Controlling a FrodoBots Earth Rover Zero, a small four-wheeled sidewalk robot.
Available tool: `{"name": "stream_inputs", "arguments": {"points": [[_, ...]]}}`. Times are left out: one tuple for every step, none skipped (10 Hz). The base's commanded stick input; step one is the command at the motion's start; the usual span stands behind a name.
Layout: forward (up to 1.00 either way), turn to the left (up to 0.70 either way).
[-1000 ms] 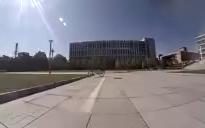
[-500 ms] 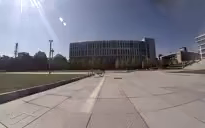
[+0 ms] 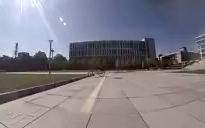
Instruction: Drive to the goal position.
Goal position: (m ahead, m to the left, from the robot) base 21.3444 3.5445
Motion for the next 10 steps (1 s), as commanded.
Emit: {"name": "stream_inputs", "arguments": {"points": [[0.06,0.0],[0.06,0.0],[0.06,0.0],[0.06,0.0],[0.06,0.0],[0.06,0.0],[0.06,0.0],[0.06,0.0],[0.06,0.0],[0.06,0.0]]}}
